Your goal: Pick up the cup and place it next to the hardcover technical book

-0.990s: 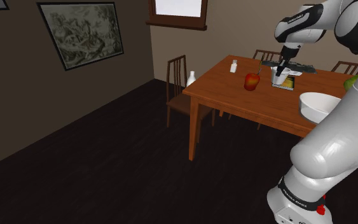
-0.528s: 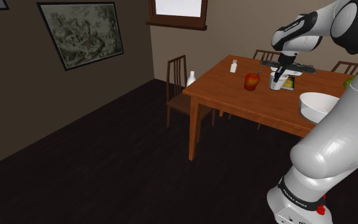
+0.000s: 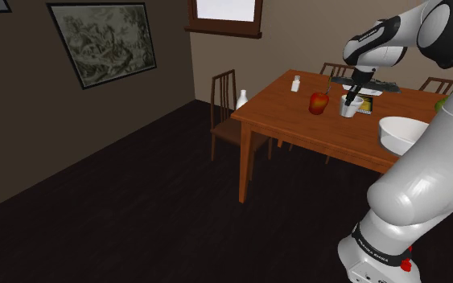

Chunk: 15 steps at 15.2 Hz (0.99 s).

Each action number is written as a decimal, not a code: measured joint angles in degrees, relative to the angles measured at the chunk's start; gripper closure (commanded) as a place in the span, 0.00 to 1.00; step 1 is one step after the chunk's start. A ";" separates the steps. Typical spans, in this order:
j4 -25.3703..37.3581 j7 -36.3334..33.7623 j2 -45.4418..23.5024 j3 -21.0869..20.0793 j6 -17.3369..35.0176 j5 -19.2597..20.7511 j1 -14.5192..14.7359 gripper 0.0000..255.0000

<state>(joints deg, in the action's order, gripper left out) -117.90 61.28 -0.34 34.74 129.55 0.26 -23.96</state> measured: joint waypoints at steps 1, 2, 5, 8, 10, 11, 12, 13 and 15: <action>0.00 0.00 0.00 0.00 0.00 0.00 0.00 0.00; 0.01 0.00 0.00 0.00 0.00 0.00 0.00 0.00; 0.01 0.00 0.00 0.00 0.00 -0.01 0.00 0.00; 1.22 -1.50 2.88 -0.33 -3.54 2.08 0.28 0.00; 2.49 -2.27 3.95 -0.66 -5.72 2.85 0.47 0.00; 2.91 -2.22 4.09 -0.63 -6.27 2.91 0.44 0.00; 3.02 -2.17 4.17 -0.60 -6.45 2.96 0.40 0.00; 3.05 -2.15 4.28 -0.59 -6.60 3.02 0.38 0.00; 3.06 -2.14 4.35 -0.57 -6.67 3.06 0.36 0.00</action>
<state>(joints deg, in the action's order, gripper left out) -114.84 59.14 4.01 34.17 122.88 3.32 -23.60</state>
